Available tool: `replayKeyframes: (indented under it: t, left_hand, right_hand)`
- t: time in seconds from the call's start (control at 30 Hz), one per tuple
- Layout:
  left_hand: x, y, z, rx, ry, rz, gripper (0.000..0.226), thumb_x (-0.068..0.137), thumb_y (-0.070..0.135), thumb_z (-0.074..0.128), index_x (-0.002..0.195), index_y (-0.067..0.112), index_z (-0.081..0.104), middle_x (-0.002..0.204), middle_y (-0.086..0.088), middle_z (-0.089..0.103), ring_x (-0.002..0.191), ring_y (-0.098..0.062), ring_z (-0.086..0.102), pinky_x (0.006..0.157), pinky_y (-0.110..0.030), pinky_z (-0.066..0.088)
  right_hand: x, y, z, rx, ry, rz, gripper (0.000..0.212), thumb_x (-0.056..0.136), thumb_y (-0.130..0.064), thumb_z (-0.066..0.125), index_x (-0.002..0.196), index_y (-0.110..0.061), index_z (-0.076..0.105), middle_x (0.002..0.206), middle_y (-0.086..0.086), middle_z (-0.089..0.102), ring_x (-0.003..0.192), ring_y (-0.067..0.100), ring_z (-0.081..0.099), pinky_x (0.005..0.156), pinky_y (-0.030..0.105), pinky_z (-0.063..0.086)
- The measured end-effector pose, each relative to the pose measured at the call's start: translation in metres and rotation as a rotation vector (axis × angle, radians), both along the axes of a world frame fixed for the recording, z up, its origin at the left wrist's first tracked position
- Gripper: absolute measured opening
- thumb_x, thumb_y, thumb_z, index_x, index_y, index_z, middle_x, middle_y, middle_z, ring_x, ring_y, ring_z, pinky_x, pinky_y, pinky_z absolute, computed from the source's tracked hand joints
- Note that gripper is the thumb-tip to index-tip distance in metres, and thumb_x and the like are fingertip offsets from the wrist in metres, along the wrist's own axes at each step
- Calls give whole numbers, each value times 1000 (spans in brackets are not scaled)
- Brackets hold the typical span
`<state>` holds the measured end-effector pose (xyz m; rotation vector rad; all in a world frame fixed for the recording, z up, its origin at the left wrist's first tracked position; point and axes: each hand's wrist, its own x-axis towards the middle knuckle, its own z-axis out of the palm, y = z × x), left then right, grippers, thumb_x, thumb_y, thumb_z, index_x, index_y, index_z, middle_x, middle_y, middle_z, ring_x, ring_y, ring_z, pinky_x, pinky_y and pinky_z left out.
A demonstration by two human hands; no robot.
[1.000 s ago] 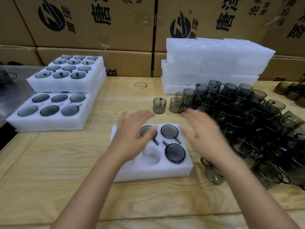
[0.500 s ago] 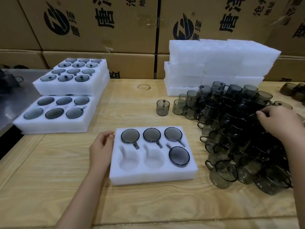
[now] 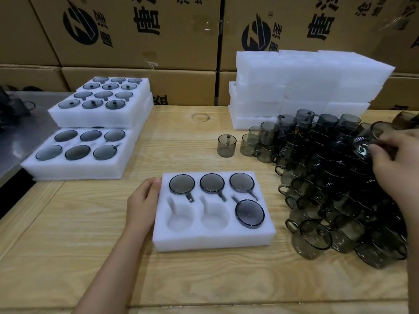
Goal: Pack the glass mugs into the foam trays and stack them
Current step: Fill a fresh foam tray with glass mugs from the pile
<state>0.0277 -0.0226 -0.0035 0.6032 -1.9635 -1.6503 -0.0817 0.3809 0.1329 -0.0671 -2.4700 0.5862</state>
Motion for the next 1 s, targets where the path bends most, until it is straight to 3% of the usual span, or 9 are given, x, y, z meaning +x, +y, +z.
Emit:
replayKeyframes:
  t: [0.1,0.2,0.27,0.33,0.47,0.57,0.73,0.9,1.0]
  left_hand:
    - [1,0,1,-3,-13,-62,11,93,30,59,92,34,70,95,15,72,88,-3,65,80,-31,50]
    - [0,1,5,16,-24,-76,15,94,25,58,91,34,70,99,11,72,92,-6,66,85,-33,51]
    - [4,6,14,52,12,-90,17,97,22,54,97,29,70,106,3,71,104,-16,65,93,-40,50]
    - [10,14,30,19,112,-119,16,94,27,58,107,28,66,115,5,68,115,-17,59,101,-42,45]
    - [19,44,69,-350,246,-428,60,74,47,65,130,36,48,126,16,61,126,-4,48,112,-56,23]
    - [14,70,87,-514,141,-626,85,62,56,74,135,55,32,131,30,49,128,7,38,117,-39,15]
    - [1,77,83,-467,164,-545,75,62,27,83,125,42,46,117,8,57,108,-3,56,96,-31,45]
    - [5,54,69,-311,75,-725,94,63,8,87,139,37,39,117,13,63,114,-6,58,93,-15,43]
    - [7,50,67,-353,15,-793,103,64,12,87,144,40,29,121,21,59,119,-3,53,99,-17,40]
  right_hand:
    - [32,-40,4,-102,104,207,26,85,-40,55,95,-18,65,121,3,44,110,19,46,96,39,42]
    - [56,-84,1,-239,-69,431,2,87,-20,63,86,-19,62,134,6,40,107,11,45,87,23,37]
    - [64,-106,-6,-252,-199,533,5,88,-17,62,83,-17,62,137,0,42,103,5,45,84,15,31]
    - [68,-122,-12,-243,-285,605,7,89,-19,61,81,-17,61,138,-4,45,113,8,48,87,19,32]
    - [70,-147,-17,-223,-353,651,16,89,-22,61,73,-23,56,135,-4,50,123,12,46,100,31,35]
    - [71,-165,-20,-185,-360,691,13,86,-22,64,75,-21,58,127,-1,52,115,13,49,85,20,32]
    - [78,-179,-31,-233,-343,747,16,78,-31,72,73,-31,57,103,-13,48,76,-6,45,67,11,30]
    - [72,-170,-34,-287,-561,932,52,78,-30,72,123,-40,47,116,-21,50,99,-7,51,74,9,41]
    - [73,-170,-37,-199,-547,1006,47,80,-28,71,112,-54,49,109,-28,50,96,-11,51,76,9,44]
